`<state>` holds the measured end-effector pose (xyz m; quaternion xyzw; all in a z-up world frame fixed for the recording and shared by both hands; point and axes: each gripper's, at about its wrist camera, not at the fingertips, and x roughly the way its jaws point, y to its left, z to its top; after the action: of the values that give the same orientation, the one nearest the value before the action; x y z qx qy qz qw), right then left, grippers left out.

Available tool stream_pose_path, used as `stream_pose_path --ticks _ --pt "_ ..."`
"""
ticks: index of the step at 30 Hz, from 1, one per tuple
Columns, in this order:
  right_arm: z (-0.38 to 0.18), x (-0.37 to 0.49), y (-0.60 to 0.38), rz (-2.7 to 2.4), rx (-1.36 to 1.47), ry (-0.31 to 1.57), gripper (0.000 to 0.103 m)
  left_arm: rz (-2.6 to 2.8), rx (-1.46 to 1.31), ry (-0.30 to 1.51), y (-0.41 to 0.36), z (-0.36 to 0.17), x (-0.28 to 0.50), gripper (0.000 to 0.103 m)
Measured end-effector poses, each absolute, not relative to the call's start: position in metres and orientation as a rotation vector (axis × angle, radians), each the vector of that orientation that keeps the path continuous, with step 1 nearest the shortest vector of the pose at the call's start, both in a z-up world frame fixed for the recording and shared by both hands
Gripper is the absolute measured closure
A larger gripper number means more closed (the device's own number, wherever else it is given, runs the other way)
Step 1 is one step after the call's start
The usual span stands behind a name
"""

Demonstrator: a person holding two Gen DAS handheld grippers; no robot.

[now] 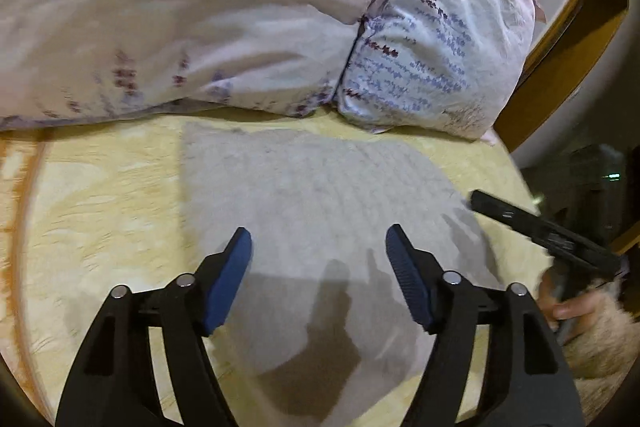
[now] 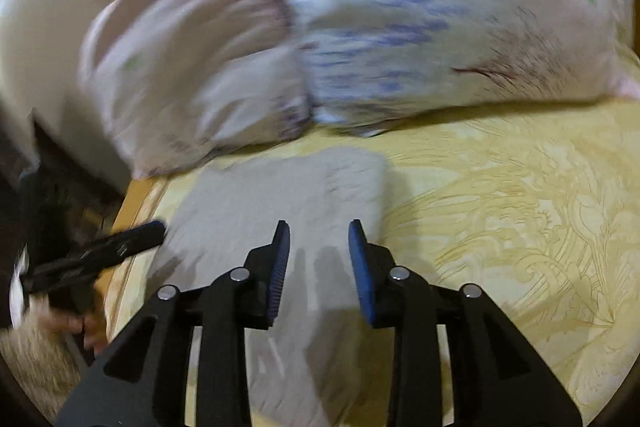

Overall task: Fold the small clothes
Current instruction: 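Release the folded sweater and pull both grippers back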

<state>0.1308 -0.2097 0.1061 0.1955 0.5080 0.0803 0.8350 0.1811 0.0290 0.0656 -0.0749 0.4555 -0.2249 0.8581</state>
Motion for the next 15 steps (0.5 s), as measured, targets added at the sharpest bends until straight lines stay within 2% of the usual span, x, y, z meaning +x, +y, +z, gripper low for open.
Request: stream_pose_path --ticks 6,9,12,15 --pt "0.089 0.113 -0.171 0.172 0.223 1.182 0.079 -0.38 -0.067 1.047 0.031 0.04 0.163 0.031" --pt "0.081 0.112 -0.166 0.131 0.214 1.167 0.079 -0.368 -0.096 1.067 0.029 0.028 0.167 0.029" --pt "0.083 0.112 -0.16 0.111 0.175 1.163 0.079 -0.351 -0.09 1.052 0.031 0.024 0.169 0.02" --pt "0.095 0.101 -0.153 0.102 0.178 1.111 0.078 -0.336 -0.126 1.043 0.036 0.033 0.16 0.02"
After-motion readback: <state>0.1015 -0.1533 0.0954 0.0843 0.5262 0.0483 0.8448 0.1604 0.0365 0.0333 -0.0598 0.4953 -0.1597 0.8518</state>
